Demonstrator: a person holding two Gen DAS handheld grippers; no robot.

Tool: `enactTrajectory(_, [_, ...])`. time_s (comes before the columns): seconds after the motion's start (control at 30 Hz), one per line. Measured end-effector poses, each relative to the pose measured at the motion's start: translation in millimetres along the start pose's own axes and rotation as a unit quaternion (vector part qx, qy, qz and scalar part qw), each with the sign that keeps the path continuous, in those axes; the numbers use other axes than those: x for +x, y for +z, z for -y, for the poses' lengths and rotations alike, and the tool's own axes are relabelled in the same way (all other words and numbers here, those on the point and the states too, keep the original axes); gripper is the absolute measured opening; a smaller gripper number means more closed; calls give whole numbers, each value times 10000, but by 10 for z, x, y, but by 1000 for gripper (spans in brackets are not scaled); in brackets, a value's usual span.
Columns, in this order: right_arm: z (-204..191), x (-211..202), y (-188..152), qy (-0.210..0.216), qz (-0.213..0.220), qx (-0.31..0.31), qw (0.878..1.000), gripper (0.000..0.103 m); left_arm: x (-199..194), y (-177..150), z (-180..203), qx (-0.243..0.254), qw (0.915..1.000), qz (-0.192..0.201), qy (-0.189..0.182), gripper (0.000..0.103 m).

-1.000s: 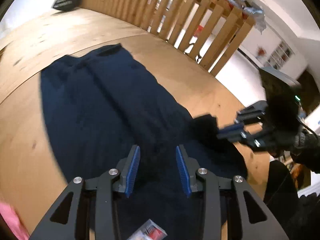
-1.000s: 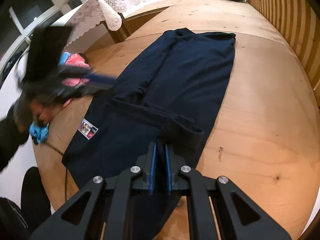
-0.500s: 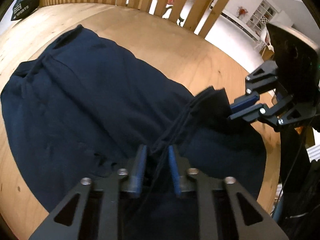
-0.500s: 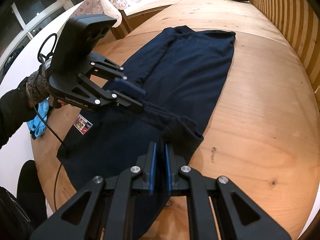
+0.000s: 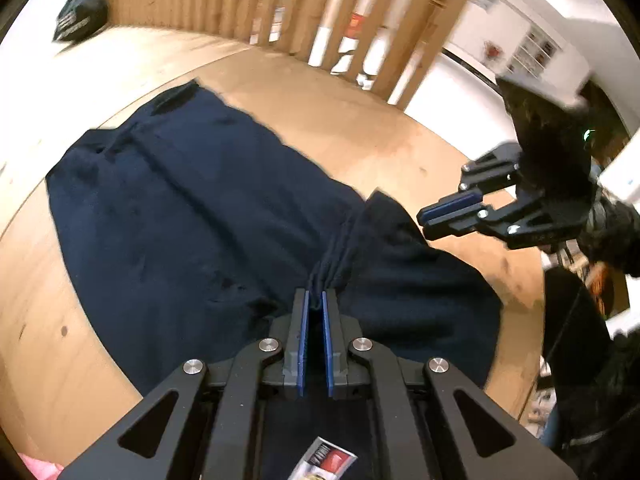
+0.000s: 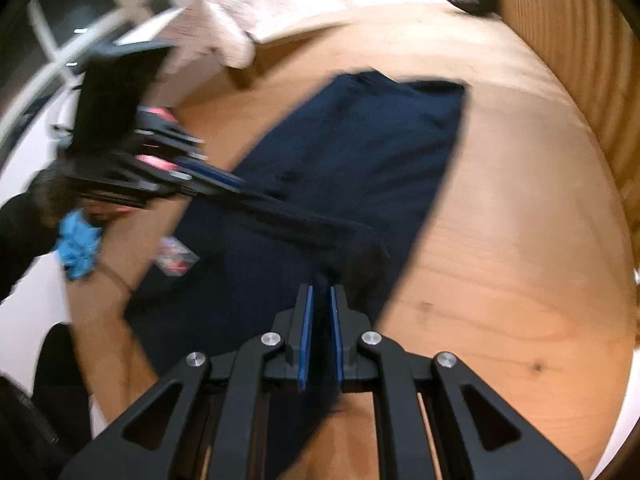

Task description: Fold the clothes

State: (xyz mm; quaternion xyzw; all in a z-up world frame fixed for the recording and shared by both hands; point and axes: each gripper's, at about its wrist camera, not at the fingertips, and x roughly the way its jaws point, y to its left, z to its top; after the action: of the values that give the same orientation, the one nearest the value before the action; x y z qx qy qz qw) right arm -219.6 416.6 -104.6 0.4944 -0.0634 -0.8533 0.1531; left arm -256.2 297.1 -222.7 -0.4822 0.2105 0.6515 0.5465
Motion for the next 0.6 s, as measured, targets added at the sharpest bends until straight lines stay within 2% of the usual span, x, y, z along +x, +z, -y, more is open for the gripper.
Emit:
enactTrajectory(0.07, [107, 165, -7, -335, -298, 90, 9990, 9, 156, 98, -182, -182, 9991, -186, 345, 8])
enactTrajectory(0.1, [125, 169, -9, -432, -311, 116, 9985, 9, 131, 115, -234, -291, 9983, -176, 466, 8])
enactTrajectory(0.23, [50, -126, 40, -513, 196, 117, 9984, 10, -334, 70, -309, -570, 9956, 514, 534, 16])
enactTrajectory(0.33, [-109, -203, 123, 90, 439, 31, 9990, 10, -528, -99, -252, -498, 9959, 553, 511, 18])
enactTrajectory(0.4, [-237, -70, 188, 344, 329, -110, 9988, 11, -496, -228, -200, -411, 9976, 389, 408, 19])
enactTrajectory(0.43, [-282, 39, 214, 320, 218, -177, 9991, 11, -413, -290, -194, -378, 9983, 227, 377, 19])
enactTrajectory(0.47, [-304, 150, 233, 227, 89, -236, 9994, 11, -321, -354, -191, -344, 9987, 50, 382, 19])
enactTrajectory(0.53, [-224, 333, 236, -394, -207, -234, 9987, 10, -118, -502, -230, -301, 9966, -286, 715, 19])
enactTrajectory(0.57, [-118, 353, 225, -637, -266, -45, 9976, 5, -63, -566, -265, -335, 9952, -362, 846, 17])
enactTrajectory(0.6, [-15, 334, 217, -682, -296, 225, 9970, 5, -94, -609, -314, -464, 9951, -299, 824, 17])
